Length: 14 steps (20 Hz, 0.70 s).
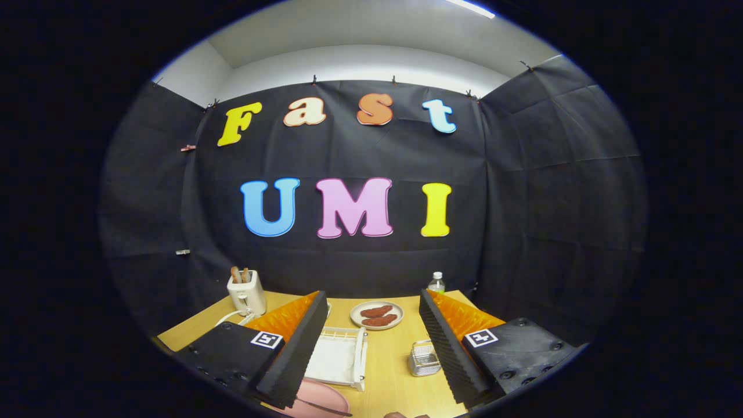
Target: Take the plate from the dish rack, then take the spoon from the basket and place it into the plate.
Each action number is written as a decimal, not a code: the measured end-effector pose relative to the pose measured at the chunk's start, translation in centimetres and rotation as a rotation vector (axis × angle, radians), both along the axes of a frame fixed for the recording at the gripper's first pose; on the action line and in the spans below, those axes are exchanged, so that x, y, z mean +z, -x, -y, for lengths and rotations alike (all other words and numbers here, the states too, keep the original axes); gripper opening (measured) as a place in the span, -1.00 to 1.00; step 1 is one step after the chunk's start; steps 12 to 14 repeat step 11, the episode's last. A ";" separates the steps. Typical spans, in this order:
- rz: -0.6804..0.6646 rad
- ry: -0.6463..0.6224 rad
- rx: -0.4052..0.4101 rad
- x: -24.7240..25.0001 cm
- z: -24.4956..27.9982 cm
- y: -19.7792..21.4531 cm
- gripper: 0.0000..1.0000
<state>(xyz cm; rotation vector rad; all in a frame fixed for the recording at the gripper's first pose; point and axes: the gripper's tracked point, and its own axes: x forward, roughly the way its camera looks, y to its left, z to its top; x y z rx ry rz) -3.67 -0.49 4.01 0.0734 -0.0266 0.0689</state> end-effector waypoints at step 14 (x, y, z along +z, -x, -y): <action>0.014 -0.048 -0.042 1.0 1.0 0.1 0.97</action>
